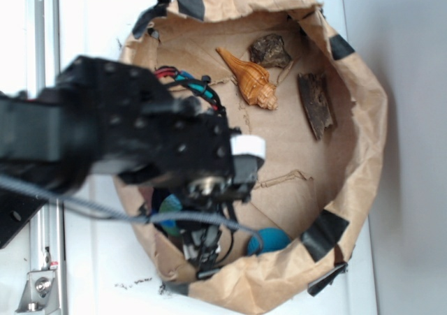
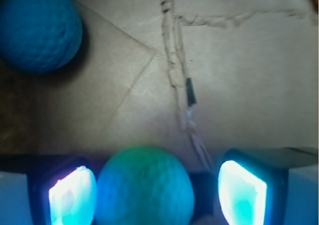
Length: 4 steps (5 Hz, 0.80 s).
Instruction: Grab the green ball.
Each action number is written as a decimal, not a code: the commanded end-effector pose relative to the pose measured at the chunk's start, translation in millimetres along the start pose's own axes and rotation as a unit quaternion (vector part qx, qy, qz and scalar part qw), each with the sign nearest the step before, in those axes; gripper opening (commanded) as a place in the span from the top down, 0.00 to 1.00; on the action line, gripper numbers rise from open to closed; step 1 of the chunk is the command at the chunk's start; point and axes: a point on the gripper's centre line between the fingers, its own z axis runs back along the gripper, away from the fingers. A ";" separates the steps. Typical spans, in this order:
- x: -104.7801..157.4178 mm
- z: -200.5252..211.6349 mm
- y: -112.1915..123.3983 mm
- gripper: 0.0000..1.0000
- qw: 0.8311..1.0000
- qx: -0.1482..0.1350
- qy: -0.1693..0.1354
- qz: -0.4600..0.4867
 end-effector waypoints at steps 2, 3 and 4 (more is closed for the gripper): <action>-2.8 -11.0 2.1 0.93 1.000 -0.008 -0.008 -0.017; -0.8 -9.0 4.8 1.00 1.000 -0.005 -0.013 -0.005; 0.5 -7.3 5.7 1.00 1.000 -0.008 -0.017 -0.001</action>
